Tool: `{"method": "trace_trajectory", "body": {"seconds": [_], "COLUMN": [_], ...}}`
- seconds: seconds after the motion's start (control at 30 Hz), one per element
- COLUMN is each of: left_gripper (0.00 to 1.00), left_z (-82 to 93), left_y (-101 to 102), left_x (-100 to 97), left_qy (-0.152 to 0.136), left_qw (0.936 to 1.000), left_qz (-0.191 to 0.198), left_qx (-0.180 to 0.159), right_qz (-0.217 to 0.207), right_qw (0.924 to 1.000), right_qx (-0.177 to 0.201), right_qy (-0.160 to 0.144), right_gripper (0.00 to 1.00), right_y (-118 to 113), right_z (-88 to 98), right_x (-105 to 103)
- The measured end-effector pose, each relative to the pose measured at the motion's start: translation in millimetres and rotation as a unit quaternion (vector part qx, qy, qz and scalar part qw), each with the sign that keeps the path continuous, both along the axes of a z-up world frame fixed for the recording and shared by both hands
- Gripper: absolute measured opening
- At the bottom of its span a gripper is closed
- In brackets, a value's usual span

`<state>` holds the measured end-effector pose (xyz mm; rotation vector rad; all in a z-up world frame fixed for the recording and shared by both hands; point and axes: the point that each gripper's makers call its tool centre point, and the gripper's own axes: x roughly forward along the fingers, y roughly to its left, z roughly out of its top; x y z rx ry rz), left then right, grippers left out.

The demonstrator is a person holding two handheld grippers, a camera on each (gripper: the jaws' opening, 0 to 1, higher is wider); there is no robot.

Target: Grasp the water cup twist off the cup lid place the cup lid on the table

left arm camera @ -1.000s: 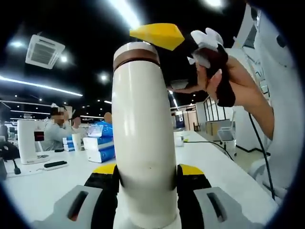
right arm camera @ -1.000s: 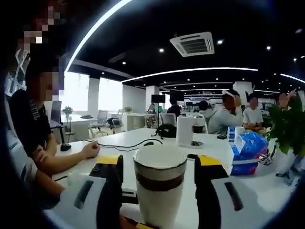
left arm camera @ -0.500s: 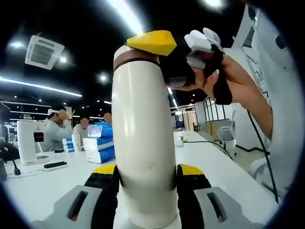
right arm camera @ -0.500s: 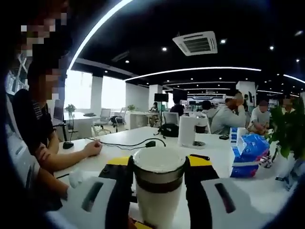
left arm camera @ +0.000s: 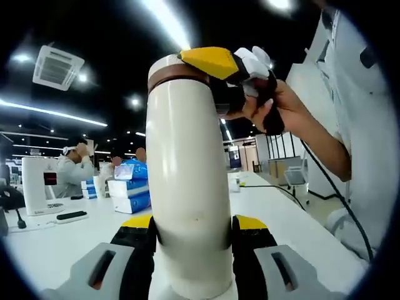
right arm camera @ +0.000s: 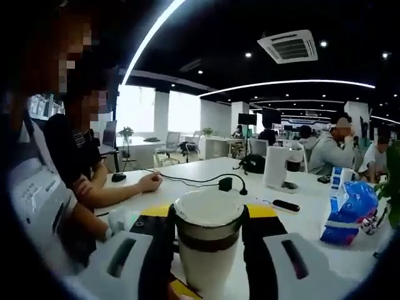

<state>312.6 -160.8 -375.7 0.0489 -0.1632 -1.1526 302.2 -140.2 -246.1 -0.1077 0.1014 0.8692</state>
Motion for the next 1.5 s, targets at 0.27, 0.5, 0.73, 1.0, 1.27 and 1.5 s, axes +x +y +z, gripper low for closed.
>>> {"method": "trace_trajectory", "body": {"seconds": [0.27, 0.5, 0.73, 1.0, 1.27, 1.5], "left_gripper": [0.49, 0.49, 0.49, 0.49, 0.49, 0.49], "left_z": [0.0, 0.1, 0.2, -0.4, -0.8, -1.1], "left_y": [-1.2, -1.6, -1.1, -0.8, -2.3, -1.6], "left_x": [0.6, 0.1, 0.4, 1.3, 0.6, 0.1], "left_qy": [0.001, -0.001, 0.001, 0.002, 0.004, 0.001], "left_qw": [1.0, 1.0, 1.0, 1.0, 1.0, 1.0], "left_qz": [0.0, 0.001, 0.0, 0.0, 0.0, -0.001], "left_qx": [0.0, 0.0, -0.001, -0.001, -0.001, -0.001], "right_qz": [0.055, 0.107, 0.159, 0.216, 0.266, 0.299], "right_qw": [0.9984, 0.9942, 0.9871, 0.9762, 0.9632, 0.9522], "right_qx": [-0.004, 0.002, 0.011, 0.016, 0.041, 0.061], "right_qy": [0.014, 0.008, 0.012, 0.002, 0.007, 0.002], "right_gripper": [0.45, 0.45, 0.45, 0.45, 0.45, 0.45], "right_y": [-1.5, -1.0, 1.0, 2.1, 2.3, 3.6], "right_z": [-1.9, -1.7, -1.4, -1.0, -0.3, 0.1], "right_x": [-0.7, -2.7, -5.0, -6.2, -6.3, -9.8]}}
